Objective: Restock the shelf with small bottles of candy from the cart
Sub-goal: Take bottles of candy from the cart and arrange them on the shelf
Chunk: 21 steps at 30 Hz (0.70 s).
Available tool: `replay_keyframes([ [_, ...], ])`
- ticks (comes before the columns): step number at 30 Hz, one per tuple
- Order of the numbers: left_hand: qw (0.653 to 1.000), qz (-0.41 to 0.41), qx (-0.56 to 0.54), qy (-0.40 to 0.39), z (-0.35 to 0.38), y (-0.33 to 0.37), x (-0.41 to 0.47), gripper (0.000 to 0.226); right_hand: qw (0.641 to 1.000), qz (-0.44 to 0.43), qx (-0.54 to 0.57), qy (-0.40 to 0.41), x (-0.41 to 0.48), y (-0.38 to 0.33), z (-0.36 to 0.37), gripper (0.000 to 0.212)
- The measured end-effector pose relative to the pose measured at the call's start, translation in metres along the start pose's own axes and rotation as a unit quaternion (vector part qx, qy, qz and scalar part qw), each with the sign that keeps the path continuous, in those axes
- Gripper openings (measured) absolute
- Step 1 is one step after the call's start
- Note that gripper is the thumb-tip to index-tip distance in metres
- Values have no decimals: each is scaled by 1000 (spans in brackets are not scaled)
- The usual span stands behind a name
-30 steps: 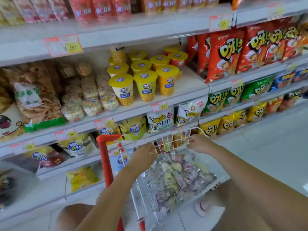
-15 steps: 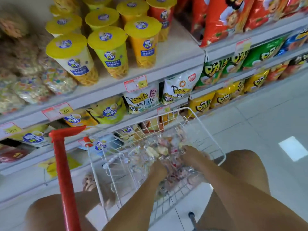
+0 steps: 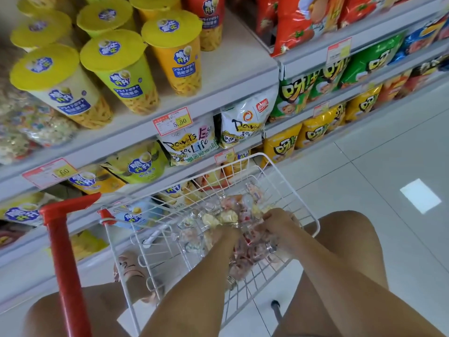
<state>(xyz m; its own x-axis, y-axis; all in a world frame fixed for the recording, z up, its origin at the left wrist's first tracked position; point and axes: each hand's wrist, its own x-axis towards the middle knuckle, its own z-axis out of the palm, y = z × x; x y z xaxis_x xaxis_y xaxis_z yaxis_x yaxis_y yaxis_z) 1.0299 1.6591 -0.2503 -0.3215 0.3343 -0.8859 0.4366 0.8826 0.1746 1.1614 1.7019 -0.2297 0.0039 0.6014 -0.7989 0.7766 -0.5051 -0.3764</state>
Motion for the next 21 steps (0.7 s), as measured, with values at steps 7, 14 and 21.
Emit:
replay_keyframes([
  [7,997,51,-60,-2,12,-8,-5,56,991,-106,38,74,-29,12,-28,33],
  [14,917,142,-371,-13,-39,-23,-40,64,889,-174,419,-57,-88,-25,-56,34],
  [21,792,213,-571,-33,-133,-40,-119,47,710,-253,612,-239,-151,-97,-46,19],
])
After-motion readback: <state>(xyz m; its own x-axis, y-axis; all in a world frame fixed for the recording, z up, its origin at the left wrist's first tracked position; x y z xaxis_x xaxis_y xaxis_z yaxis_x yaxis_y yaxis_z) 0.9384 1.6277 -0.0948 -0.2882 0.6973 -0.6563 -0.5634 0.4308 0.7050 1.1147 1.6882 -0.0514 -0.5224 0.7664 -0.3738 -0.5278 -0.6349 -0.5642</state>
